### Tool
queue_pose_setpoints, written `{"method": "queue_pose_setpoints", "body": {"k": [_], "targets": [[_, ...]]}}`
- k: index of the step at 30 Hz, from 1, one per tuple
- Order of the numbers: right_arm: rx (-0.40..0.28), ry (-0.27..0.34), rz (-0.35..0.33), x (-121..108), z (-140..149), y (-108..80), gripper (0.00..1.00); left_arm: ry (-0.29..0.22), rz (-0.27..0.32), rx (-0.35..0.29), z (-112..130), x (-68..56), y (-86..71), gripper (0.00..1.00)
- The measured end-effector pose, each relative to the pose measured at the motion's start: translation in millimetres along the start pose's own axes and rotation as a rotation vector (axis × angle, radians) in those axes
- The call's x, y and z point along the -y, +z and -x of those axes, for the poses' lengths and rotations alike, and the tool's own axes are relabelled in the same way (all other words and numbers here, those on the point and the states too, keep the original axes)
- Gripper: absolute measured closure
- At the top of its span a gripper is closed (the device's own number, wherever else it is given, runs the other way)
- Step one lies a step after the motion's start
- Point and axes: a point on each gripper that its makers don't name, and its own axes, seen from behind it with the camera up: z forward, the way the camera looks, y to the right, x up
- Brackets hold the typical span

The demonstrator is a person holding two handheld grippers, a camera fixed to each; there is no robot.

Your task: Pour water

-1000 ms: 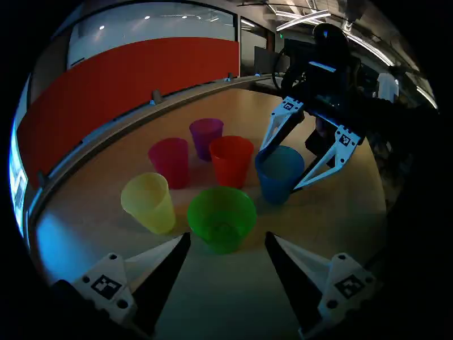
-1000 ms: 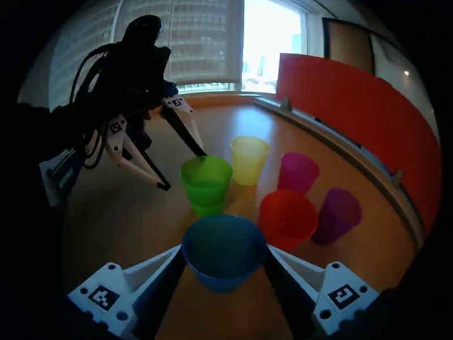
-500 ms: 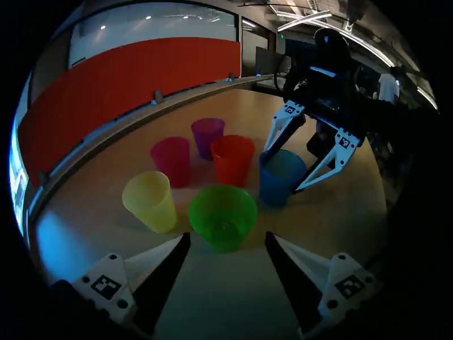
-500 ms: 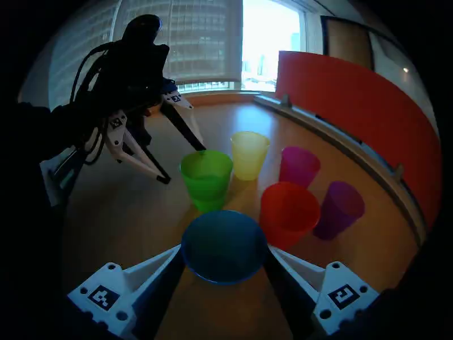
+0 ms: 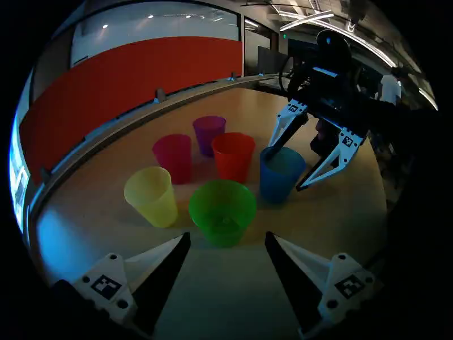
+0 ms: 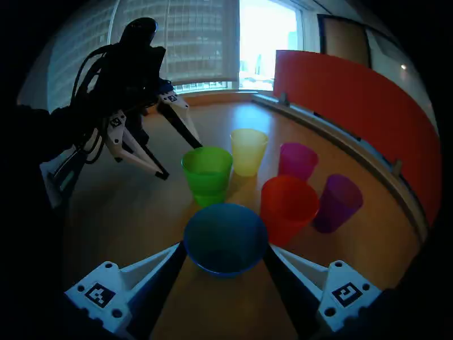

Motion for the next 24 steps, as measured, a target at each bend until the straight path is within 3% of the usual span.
{"method": "queue_pose_setpoints", "body": {"k": [10,24], "targets": [[-0.006,-0.003,0.044,-2.2,6.5,-19.6,0.0,-0.012,-0.026,-0.015,1.3,-1.2,-11.6,0.02],[-0.048,0.039,0.144,-8.8,19.1,-66.4,0.0,-0.053,-0.082,-0.068,3.9,-3.7,-31.8,0.02]]}}
